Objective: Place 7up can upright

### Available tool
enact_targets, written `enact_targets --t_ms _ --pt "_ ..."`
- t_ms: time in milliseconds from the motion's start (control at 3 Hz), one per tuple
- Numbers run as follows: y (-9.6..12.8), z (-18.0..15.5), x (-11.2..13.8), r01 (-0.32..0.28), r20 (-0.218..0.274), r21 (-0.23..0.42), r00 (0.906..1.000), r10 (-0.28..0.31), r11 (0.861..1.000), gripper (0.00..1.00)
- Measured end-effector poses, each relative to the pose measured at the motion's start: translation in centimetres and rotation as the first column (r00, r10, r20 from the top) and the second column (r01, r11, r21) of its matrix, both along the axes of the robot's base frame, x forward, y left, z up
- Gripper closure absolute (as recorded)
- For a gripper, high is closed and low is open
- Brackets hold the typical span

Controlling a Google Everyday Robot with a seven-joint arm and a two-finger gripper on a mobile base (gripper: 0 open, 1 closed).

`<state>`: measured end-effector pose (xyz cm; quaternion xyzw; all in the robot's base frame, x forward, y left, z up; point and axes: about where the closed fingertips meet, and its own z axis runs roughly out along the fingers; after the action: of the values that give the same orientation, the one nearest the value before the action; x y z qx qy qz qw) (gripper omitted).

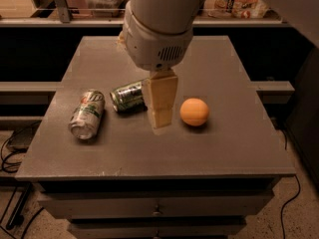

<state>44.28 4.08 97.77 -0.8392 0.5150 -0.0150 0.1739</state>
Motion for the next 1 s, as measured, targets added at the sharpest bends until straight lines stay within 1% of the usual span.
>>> enact_targets --t_ms 333,667,1000 --pt "0.9 -0.6 1.0 0.019 -0.010 -0.018 0.9998 -0.019 1.000 0.00" --pt "3.1 -2.1 3.2 -0.009 -0.015 -0.069 0.9999 0.008 0.998 0.00" --pt "5.0 -4.7 5.9 -0.038 -0.019 -0.124 0.9992 0.036 0.992 0.00"
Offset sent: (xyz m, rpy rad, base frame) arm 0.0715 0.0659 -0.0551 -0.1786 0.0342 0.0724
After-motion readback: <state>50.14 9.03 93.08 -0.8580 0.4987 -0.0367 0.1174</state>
